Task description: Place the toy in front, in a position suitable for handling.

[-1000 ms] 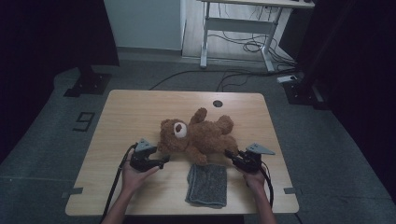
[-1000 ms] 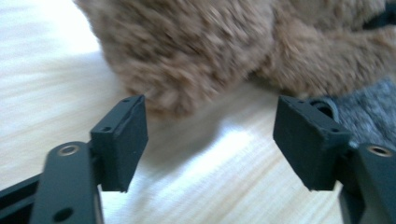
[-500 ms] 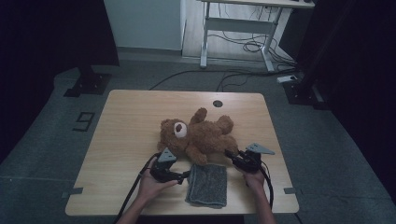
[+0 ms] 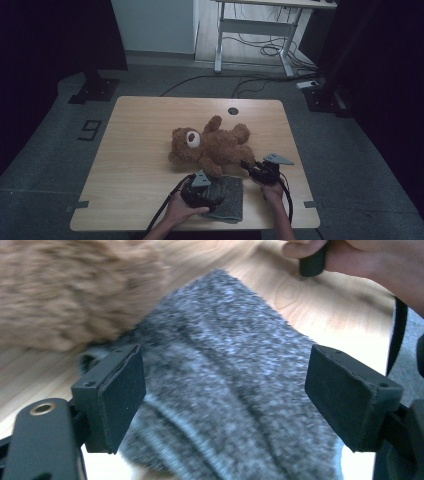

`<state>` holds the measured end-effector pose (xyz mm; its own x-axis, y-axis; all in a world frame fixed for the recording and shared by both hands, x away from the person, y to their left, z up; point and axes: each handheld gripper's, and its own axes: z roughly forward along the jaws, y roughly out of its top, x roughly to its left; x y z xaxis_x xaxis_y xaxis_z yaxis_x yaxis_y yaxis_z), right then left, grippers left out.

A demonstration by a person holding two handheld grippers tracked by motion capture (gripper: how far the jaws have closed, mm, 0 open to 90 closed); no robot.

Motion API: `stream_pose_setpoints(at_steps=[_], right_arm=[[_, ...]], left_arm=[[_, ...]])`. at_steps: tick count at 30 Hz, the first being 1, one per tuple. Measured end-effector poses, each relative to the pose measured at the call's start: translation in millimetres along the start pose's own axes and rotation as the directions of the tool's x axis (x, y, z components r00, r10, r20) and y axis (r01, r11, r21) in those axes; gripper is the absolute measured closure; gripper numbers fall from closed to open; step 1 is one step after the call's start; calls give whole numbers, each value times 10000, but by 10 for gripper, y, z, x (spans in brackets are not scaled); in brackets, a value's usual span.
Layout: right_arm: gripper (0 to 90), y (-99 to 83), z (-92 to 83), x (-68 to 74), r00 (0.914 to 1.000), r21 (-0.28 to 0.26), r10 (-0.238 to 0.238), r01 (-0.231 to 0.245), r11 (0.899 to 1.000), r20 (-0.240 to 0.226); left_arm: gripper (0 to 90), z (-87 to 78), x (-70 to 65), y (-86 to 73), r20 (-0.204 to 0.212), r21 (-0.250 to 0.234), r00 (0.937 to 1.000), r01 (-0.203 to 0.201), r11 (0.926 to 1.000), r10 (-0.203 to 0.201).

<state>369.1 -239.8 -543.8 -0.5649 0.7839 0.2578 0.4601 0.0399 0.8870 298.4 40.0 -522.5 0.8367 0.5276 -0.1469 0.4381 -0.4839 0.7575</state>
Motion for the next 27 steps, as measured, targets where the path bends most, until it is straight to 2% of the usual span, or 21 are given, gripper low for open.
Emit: stream_pose_setpoints(at_steps=[5, 9, 11, 14, 16, 19, 23, 24, 25, 26, 27], right_arm=[[651, -1, 3, -7, 10000, 9, 42, -42, 10000, -5], [649, -1, 2, -10, 10000, 37, 33, -33, 10000, -5], [649, -1, 1, -9, 10000, 43, 38, -38, 10000, -6], [649, -1, 2, -8, 10000, 17, 62, -62, 10000, -4], [649, -1, 3, -8, 10000, 15, 72, -72, 10000, -4], [649, -2, 1, -3, 10000, 19, 66, -66, 10000, 11], [649, -2, 2, -4, 10000, 15, 63, -63, 10000, 13], [649, -1, 1, -7, 10000, 19, 43, -43, 10000, 7], [649, -1, 1, -7, 10000, 19, 43, -43, 10000, 7], [649, -1, 0, -6, 10000, 17, 31, -31, 10000, 22], [649, -1, 0, -6, 10000, 17, 31, -31, 10000, 22]], left_arm=[[164, 148, -54, -4, 38, 457, 9998, -201, 9988, 199], [139, 281, -91, -38, -183, 1080, 9988, -431, 9932, 453], [121, 308, -115, -47, -340, 1147, 9975, -571, 9918, 614], [128, 334, -166, -71, -738, 1254, 9912, -997, 9871, 1095], [136, 330, -174, -89, -832, 1184, 9903, -1013, 9878, 1116], [192, 301, -152, -105, -926, 1082, 9893, -1022, 9889, 1123], [330, 260, -111, -123, -1070, 886, 9889, -942, 9916, 1035], [398, 250, -101, -129, -1095, 845, 9886, -947, 9919, 1037], [398, 240, -93, -135, -1132, 802, 9884, -924, 9925, 1012], [471, 229, -87, -142, -1163, 774, 9882, -910, 9928, 997], [471, 219, -83, -148, -1181, 741, 9880, -914, 9931, 998]])
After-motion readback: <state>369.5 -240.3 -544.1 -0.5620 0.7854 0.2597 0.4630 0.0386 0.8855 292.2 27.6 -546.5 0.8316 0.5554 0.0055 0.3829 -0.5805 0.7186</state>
